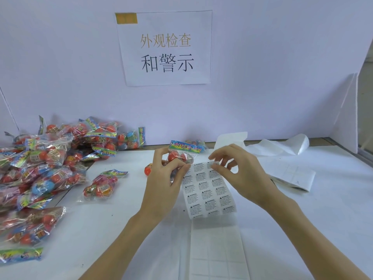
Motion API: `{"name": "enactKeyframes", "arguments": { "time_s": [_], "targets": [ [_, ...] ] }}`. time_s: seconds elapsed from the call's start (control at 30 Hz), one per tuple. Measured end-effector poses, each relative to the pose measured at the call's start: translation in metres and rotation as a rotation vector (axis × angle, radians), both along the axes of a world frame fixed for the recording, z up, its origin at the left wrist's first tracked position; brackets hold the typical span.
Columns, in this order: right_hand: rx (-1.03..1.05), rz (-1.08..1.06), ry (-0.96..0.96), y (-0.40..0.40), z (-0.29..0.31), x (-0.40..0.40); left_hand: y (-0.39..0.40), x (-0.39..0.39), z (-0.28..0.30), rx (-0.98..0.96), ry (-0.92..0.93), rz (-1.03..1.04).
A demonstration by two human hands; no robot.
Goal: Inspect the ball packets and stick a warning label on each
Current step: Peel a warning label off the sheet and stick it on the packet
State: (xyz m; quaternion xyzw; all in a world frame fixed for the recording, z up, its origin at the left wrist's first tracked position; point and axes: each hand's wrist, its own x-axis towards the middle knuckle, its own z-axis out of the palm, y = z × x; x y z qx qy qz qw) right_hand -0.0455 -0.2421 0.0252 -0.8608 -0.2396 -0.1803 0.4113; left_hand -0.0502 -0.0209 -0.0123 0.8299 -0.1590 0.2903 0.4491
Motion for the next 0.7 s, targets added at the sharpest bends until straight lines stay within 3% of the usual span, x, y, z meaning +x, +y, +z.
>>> {"name": "enactKeyframes", "arguments": {
  "time_s": [0.23,0.7],
  "targets": [
    [-0.049,-0.003,-0.005,0.0003,-0.0009,-0.0013,0.0005,-0.0004,-0.0006,0.018,0.013,0.009],
    [-0.043,0.034,-0.341,-0.0002,-0.0033,-0.0019,0.0025,0.0033,-0.0002,-0.012,0.122,0.061]
  ]
}}
